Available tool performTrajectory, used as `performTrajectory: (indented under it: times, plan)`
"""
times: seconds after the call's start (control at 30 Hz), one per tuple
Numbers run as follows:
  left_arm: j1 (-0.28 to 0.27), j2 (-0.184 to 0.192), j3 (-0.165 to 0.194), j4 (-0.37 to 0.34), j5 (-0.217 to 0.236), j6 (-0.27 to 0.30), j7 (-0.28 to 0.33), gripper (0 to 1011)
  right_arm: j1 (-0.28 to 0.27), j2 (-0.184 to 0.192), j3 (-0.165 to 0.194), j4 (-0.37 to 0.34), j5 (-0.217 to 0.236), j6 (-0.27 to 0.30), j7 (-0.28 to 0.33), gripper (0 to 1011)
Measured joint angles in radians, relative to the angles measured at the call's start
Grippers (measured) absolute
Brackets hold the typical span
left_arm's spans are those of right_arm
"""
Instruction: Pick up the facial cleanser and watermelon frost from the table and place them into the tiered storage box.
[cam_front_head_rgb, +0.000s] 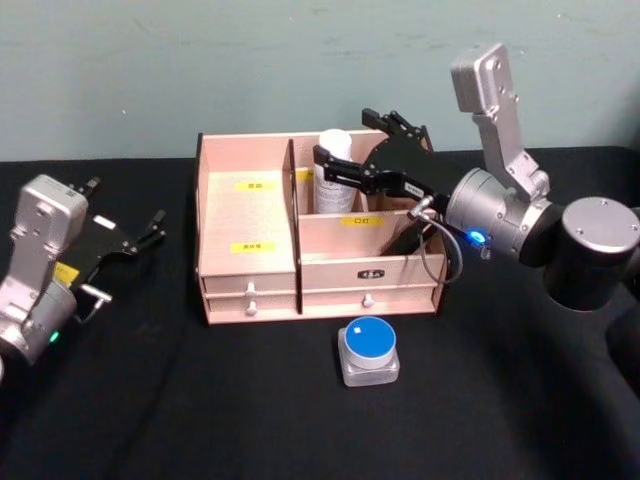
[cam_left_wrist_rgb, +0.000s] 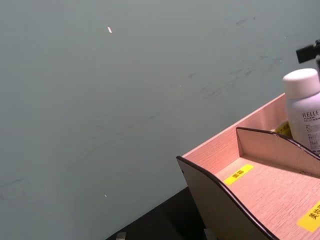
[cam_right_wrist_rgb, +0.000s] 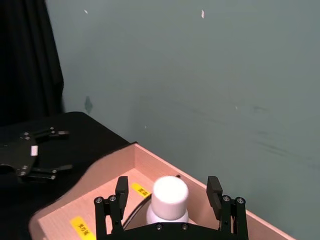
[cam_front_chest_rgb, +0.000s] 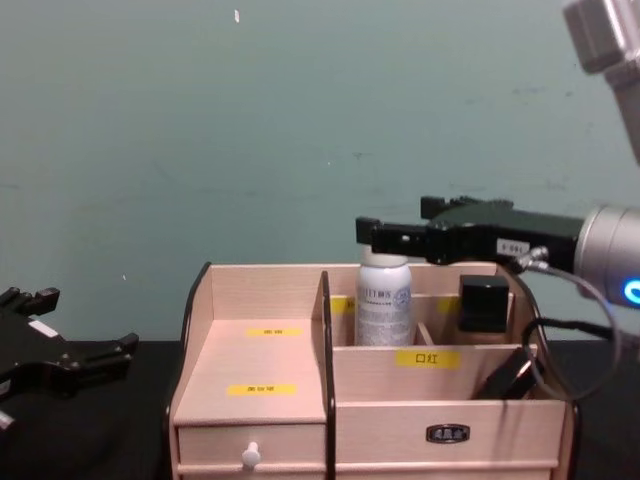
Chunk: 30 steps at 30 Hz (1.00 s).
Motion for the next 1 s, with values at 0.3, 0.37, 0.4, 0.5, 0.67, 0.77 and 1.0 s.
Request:
performTrajectory:
  times: [0.3,0.37,0.4,0.5,0.67,0.77,1.0]
  plan:
    - [0.000,0.000,0.000,0.000,0.000,0.000,0.000,1001,-0.065,0.092,0.002,-0.191,0.025,0.107,-0.003,1003]
    - [0.000,0.000,0.000,0.000,0.000,0.000,0.000,1001,-0.094,0.125,0.007,-0.248,0.033,0.131,-0.005,1003]
    - [0.000,0.000,0.000,0.000,0.000,0.000,0.000,1001,-0.104,0.136,0.009,-0.269,0.036,0.137,-0.006,1003]
    - [0.000,0.000,0.000,0.000,0.000,0.000,0.000,1001,-0.135,0.166,0.017,-0.320,0.046,0.151,-0.008,1003]
    - [0.000,0.000,0.000,0.000,0.000,0.000,0.000,1001,-0.224,0.237,0.043,-0.427,0.080,0.172,-0.015,1002]
    - [0.000,0.000,0.000,0.000,0.000,0.000,0.000,1001,-0.278,0.272,0.060,-0.472,0.101,0.178,-0.020,1003]
    - [0.000,0.000,0.000,0.000,0.000,0.000,0.000,1001,-0.406,0.335,0.091,-0.549,0.144,0.174,-0.038,1002]
